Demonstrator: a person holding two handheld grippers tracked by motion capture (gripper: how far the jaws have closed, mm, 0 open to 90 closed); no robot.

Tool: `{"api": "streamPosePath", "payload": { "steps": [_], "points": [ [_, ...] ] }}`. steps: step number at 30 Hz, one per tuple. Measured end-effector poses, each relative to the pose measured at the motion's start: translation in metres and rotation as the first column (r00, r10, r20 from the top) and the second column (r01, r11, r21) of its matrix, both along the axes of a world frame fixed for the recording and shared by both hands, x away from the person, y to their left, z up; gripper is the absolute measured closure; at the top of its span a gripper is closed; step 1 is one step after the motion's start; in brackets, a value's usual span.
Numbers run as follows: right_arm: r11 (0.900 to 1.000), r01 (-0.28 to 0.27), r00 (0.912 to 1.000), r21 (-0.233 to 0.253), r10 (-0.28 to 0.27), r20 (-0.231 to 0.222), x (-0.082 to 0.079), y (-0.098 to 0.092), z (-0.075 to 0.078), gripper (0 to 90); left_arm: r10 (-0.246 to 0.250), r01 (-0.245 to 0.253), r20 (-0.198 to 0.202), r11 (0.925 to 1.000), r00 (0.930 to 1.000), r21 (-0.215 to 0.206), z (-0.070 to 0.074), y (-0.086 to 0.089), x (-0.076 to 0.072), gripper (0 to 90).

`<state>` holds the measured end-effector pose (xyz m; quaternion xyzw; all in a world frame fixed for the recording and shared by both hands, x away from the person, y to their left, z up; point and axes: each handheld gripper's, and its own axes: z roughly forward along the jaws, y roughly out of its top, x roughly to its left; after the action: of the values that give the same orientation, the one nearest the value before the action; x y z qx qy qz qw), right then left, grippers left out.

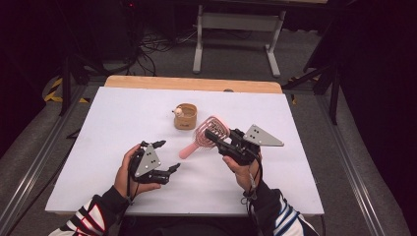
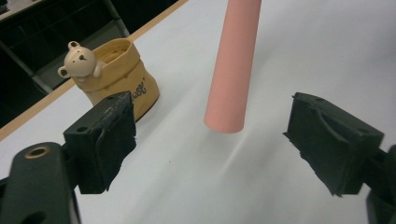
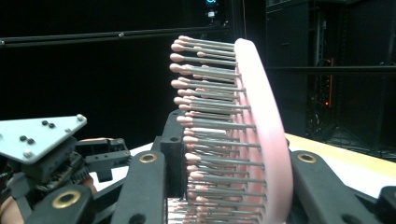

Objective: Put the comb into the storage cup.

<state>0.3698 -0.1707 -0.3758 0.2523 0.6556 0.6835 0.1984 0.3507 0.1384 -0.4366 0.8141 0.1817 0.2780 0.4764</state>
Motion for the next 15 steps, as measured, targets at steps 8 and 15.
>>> {"api": "streamPosePath", "payload": {
  "steps": [8, 15],
  "points": [
    [1.000, 0.013, 0.9998, -0.005, -0.013, 0.014, 0.000, -0.005, 0.001, 63.5, 0.016, -0.016, -0.006, 0.9997, 0.9999, -0.019, -0.001, 0.021, -0.005, 12.2],
    [1.000, 0.020, 0.9997, -0.010, -0.019, 0.017, 0.000, -0.007, 0.002, 63.5, 0.008, -0.008, 0.002, 0.9992, 1.0000, -0.039, -0.005, 0.034, -0.008, 10.1]
  ]
}}
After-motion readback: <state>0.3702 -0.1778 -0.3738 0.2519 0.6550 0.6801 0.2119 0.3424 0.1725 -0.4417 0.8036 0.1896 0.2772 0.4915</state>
